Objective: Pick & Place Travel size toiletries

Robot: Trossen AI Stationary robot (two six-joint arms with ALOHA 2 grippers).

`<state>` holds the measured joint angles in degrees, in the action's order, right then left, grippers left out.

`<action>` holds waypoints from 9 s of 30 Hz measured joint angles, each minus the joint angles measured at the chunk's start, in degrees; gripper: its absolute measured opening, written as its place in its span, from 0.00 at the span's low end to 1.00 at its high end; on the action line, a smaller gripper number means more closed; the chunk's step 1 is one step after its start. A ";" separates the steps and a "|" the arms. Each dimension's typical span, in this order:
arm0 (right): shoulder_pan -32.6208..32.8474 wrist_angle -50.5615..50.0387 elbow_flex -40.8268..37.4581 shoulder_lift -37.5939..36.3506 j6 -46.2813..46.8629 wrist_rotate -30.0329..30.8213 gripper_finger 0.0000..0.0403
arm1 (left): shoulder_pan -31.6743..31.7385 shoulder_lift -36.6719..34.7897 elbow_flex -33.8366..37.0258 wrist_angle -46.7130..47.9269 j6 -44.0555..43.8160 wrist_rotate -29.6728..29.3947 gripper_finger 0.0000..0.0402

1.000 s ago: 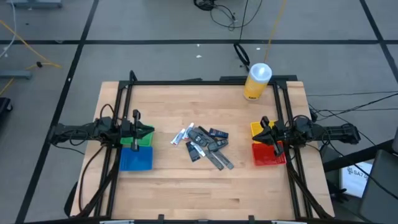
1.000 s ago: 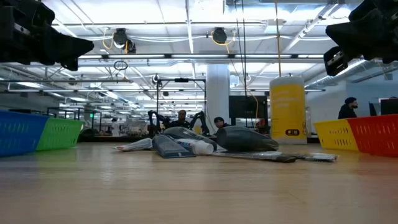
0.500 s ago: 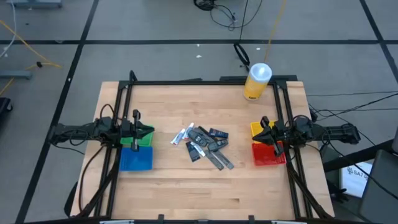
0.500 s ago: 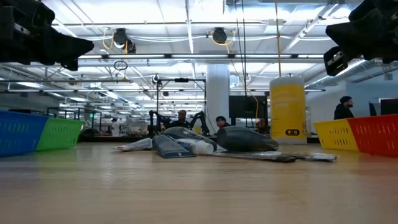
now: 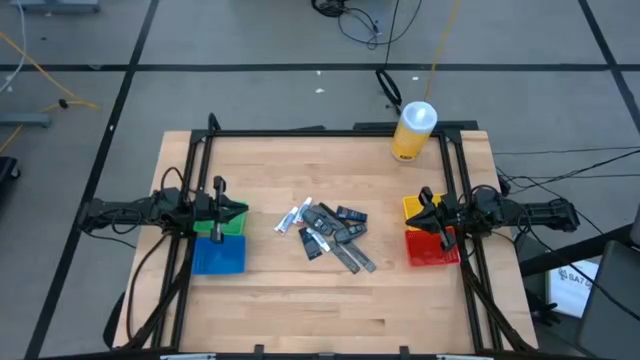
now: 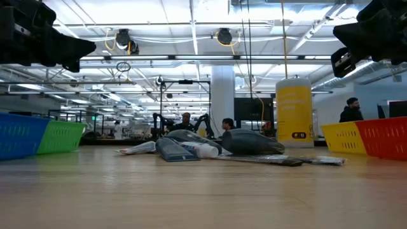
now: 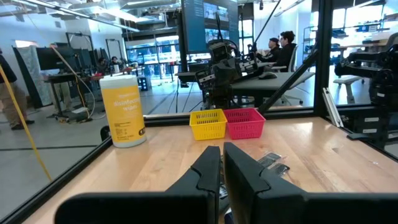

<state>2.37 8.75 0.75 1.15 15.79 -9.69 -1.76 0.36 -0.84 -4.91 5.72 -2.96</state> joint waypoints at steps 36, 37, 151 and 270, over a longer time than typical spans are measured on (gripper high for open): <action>-0.02 25.21 0.01 18.03 -1.01 13.09 0.04 | 0.00 0.00 0.00 -0.04 1.20 -0.16 0.06; -0.13 26.81 0.04 21.16 -2.83 14.59 0.06 | 0.00 -0.02 0.00 -0.04 2.15 -0.51 0.06; -8.70 -85.20 56.23 71.52 2.20 26.46 0.62 | 0.02 59.65 0.00 -46.89 -17.40 -10.03 0.06; 10.84 48.63 25.05 95.30 -12.17 29.27 0.55 | -32.71 74.64 -60.43 94.75 -72.45 -4.46 0.53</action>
<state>13.21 57.38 25.80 96.44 3.62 19.57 -34.47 75.00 -61.28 89.85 -66.74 -7.42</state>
